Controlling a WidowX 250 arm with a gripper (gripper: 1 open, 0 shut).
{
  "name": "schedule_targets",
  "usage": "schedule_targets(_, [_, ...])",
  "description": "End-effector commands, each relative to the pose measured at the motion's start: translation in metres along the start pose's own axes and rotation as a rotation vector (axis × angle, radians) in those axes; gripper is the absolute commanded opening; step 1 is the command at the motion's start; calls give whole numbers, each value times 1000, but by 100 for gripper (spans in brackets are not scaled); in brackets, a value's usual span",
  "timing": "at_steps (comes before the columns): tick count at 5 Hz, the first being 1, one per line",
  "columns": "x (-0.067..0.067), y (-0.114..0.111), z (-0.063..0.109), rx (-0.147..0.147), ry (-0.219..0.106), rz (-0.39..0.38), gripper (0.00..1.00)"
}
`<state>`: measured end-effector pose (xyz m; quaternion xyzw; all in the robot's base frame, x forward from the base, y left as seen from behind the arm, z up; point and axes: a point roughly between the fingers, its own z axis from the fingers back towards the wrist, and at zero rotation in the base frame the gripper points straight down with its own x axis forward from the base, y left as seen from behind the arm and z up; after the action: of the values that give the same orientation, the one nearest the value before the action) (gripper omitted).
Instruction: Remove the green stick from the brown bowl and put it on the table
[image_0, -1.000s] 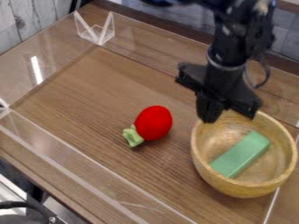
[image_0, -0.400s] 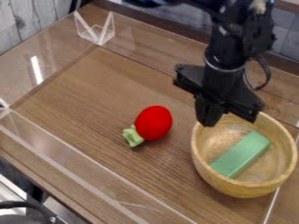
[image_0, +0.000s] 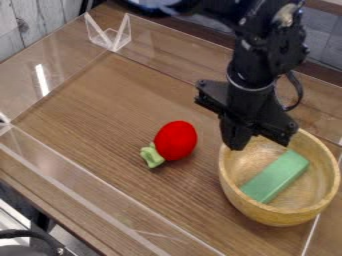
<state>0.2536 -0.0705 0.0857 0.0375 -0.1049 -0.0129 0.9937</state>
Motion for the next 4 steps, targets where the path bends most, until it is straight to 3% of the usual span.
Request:
schedule_targets(1, [12, 0, 18, 4, -36, 77, 0])
schedule_targets(2, [18, -1, 32, 12, -45, 147, 0])
schedule_targets(3, [22, 9, 37, 1, -44, 111, 0])
schedule_targets(4, [25, 12, 35, -13, -39, 61, 100])
